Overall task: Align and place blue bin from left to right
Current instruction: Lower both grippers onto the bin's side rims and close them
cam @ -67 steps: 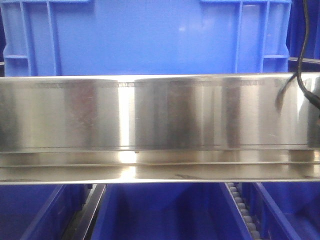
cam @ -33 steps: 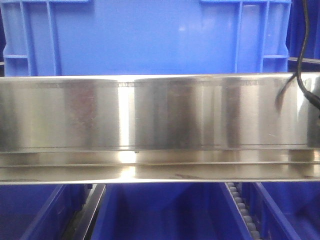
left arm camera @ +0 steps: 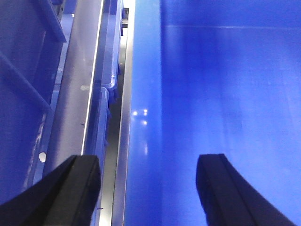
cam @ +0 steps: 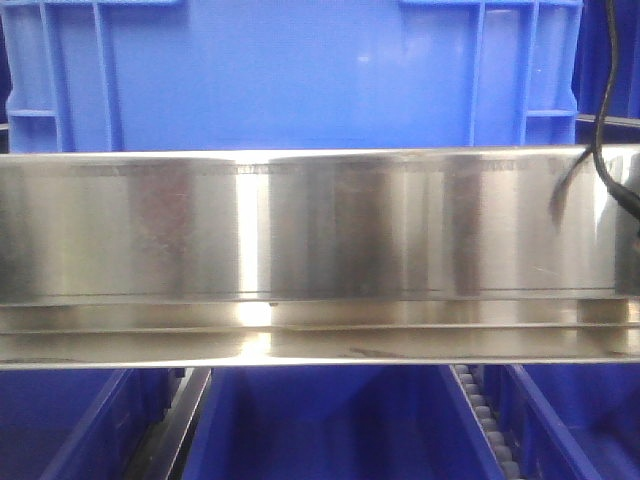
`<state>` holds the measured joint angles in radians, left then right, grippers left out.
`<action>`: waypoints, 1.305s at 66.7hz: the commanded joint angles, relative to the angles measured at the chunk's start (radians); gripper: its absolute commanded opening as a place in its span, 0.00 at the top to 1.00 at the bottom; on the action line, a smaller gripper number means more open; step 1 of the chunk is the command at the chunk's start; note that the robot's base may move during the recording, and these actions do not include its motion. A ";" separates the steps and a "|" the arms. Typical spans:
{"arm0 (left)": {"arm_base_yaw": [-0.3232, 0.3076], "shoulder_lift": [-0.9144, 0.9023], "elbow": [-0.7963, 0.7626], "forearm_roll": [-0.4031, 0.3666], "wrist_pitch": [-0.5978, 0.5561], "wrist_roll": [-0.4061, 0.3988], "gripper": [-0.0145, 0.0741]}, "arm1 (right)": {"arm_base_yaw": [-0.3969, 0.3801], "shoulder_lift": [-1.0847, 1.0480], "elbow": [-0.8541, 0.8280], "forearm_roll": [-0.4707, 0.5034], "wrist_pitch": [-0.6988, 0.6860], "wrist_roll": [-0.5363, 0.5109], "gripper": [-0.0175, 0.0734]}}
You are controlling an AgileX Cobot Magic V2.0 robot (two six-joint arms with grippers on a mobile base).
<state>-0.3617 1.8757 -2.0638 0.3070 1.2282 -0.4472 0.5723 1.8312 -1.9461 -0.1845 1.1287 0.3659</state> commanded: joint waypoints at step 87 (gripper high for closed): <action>-0.016 -0.066 -0.020 0.035 -0.007 -0.055 0.96 | 0.001 -0.073 -0.008 -0.106 -0.014 0.089 0.99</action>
<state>-0.3644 1.8661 -2.0655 0.2989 1.2420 -0.4814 0.5741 1.8158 -1.9443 -0.2159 1.1400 0.4353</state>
